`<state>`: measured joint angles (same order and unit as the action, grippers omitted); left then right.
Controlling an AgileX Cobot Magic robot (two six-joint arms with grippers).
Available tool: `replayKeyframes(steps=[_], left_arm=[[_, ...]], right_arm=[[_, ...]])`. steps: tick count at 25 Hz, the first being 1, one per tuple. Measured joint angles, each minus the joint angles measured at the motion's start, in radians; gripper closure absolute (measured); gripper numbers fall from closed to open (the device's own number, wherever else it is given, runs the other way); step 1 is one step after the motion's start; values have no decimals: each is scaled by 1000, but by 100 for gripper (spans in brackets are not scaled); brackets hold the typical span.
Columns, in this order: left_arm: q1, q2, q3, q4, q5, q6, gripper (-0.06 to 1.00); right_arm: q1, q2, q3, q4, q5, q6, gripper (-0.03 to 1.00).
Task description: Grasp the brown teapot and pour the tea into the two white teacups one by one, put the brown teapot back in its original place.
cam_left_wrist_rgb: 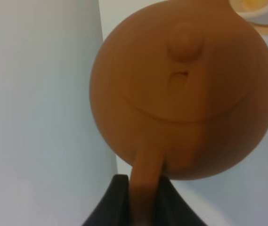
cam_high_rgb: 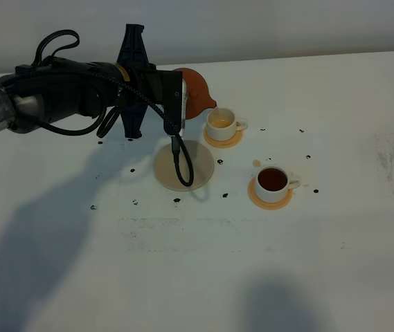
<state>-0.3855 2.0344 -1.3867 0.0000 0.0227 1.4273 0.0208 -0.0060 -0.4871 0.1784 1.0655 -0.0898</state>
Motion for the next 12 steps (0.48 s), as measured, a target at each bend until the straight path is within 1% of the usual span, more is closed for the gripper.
replayKeyframes(steps=[8,12], left_arm=[[0,0,0,66,-5,0,84],[0,0,0,71,-14,0,84]], right_arm=[[0,0,0,0,0,0,77],[0,0,0,0,0,0,77]])
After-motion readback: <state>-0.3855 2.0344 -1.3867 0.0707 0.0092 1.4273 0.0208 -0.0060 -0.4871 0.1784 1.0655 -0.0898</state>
